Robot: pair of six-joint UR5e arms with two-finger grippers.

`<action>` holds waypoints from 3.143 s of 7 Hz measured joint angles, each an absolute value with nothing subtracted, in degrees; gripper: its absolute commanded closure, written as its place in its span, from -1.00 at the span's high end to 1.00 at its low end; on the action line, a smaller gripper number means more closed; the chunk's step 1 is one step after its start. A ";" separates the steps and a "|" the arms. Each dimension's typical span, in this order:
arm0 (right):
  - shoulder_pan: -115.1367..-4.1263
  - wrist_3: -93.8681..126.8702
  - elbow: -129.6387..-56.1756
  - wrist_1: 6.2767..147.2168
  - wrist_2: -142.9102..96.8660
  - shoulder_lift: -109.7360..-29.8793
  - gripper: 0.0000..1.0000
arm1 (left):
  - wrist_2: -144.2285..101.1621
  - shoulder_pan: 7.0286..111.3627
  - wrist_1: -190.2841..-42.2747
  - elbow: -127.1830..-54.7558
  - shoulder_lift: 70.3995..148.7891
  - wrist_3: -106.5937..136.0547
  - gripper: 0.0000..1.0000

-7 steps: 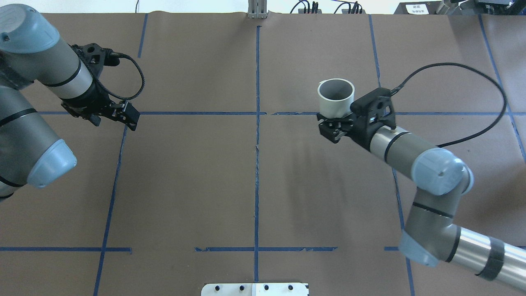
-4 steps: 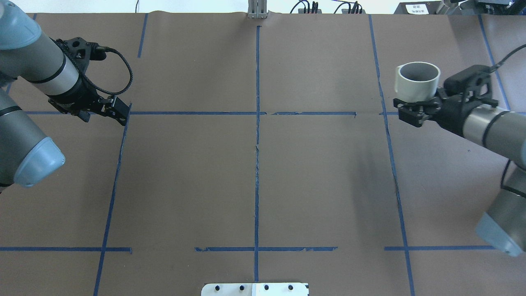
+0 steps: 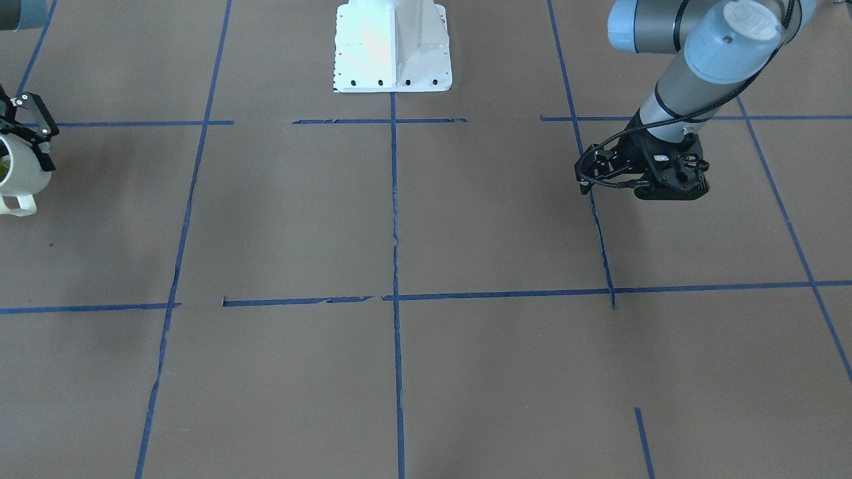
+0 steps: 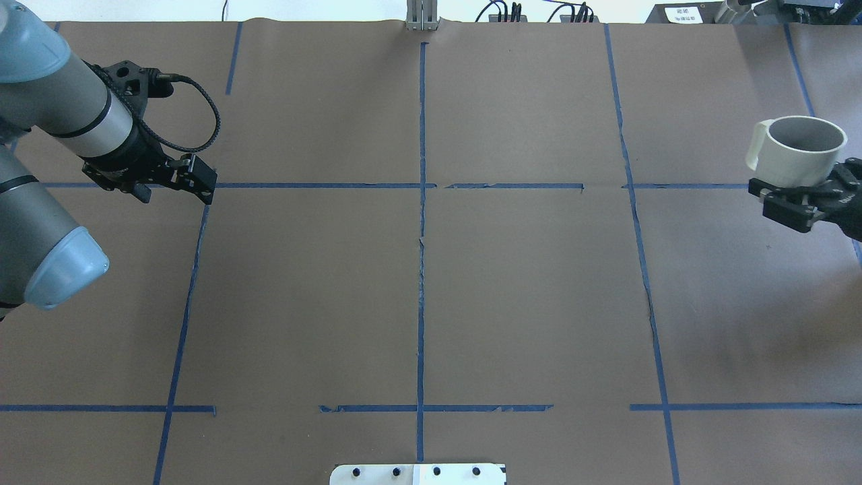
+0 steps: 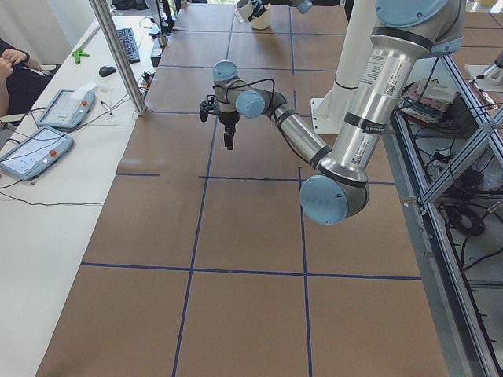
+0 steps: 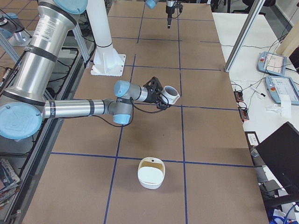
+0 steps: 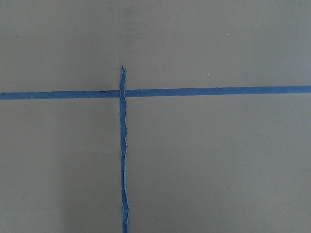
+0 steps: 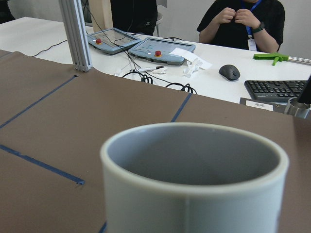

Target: Left arm hands cup to right arm to dump lemon

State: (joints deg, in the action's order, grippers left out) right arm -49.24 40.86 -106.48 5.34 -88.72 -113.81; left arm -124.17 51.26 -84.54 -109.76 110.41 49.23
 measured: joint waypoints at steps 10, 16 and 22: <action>-56.34 101.06 -67.44 -51.01 -88.56 -112.46 -0.91 | -124.02 50.54 -84.57 -109.87 110.74 51.00 1.00; -65.69 144.04 -66.08 -58.15 -86.41 -108.57 -0.90 | -123.94 50.54 -84.64 -109.86 111.00 50.98 1.00; -66.51 162.95 -60.73 -66.15 -80.07 -108.37 -0.89 | -123.93 50.54 -84.55 -109.86 111.44 51.04 1.00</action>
